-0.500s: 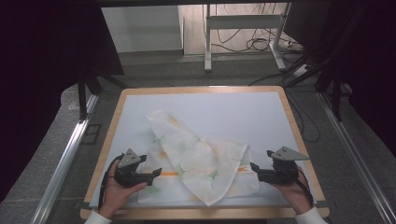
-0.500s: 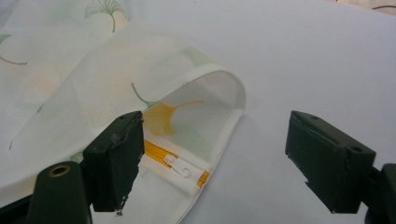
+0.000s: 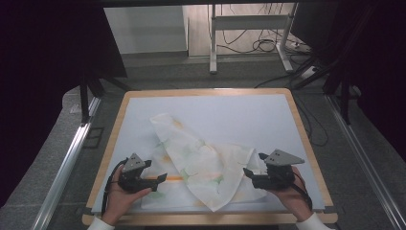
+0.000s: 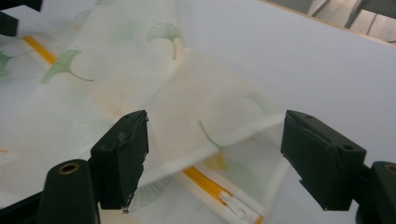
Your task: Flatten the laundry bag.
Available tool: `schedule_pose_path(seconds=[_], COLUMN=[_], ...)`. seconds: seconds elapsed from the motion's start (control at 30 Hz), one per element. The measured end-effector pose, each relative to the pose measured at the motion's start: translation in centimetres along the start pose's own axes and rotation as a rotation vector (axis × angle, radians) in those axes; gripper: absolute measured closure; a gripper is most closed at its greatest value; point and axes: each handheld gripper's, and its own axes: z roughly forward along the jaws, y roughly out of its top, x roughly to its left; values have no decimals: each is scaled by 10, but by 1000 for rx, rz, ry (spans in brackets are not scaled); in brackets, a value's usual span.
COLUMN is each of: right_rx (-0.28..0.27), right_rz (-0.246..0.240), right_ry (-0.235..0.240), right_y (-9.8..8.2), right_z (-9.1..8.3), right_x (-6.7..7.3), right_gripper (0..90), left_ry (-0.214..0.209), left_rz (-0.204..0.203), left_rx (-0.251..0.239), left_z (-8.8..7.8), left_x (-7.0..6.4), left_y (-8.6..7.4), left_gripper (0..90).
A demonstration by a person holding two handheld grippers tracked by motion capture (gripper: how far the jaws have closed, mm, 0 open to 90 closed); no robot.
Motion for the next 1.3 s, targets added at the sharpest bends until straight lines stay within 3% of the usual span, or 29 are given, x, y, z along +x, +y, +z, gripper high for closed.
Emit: schedule_pose_path(seconds=[0.1,0.3,0.9,1.3], right_rx=[0,9,38,54], right_rz=[-52,-88,-100,-111], right_ry=[23,73,176,210], right_y=[9,17,23,24], right_z=[2,11,30,36], right_x=[14,28,43,54], right_gripper=[247,262,298,301], left_ry=[1,5,8,5], left_rz=[4,5,10,14], left_rx=[-1,1,12,19], left_z=[-1,-1,0,1], left_x=[-1,0,-2,-3], left_y=[-1,-2,-3,-3], left_gripper=[186,191,193,195])
